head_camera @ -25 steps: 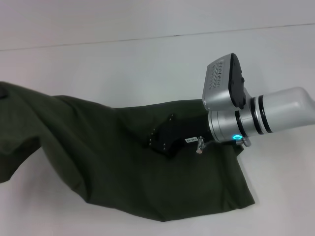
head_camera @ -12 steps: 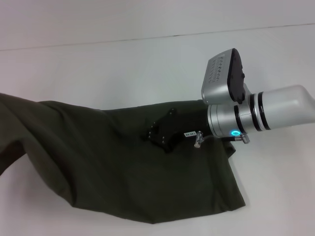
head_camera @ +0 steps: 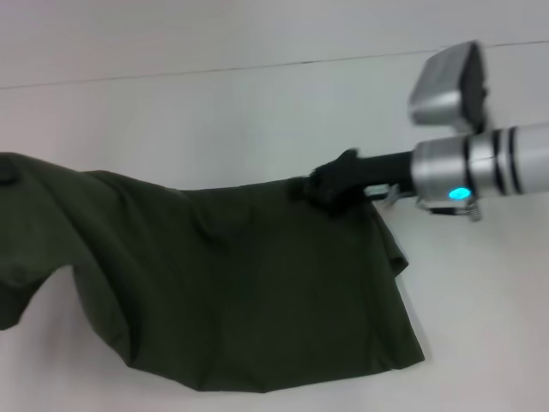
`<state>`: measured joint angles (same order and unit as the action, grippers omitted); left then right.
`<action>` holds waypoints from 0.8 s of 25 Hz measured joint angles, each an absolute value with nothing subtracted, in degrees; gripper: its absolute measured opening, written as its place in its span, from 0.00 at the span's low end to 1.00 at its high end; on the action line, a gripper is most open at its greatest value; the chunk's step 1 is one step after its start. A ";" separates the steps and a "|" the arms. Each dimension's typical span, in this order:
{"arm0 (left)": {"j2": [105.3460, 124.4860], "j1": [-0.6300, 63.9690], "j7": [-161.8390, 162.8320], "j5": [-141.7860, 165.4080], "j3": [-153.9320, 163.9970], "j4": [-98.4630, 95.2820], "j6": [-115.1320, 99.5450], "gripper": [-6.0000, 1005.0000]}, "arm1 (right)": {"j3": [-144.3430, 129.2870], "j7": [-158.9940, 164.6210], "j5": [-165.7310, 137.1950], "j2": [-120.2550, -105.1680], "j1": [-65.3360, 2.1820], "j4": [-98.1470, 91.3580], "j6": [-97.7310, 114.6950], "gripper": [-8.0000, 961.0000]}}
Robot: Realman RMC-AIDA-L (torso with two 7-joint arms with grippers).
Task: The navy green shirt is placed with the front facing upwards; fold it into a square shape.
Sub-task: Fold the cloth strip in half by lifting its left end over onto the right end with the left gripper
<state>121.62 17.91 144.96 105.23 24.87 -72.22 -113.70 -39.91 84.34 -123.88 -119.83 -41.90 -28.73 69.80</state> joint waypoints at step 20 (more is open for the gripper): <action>122.86 25.33 144.06 104.65 39.20 -65.51 -110.35 0.04 | -40.15 85.49 -123.11 -119.84 -32.03 -42.08 74.07 0.01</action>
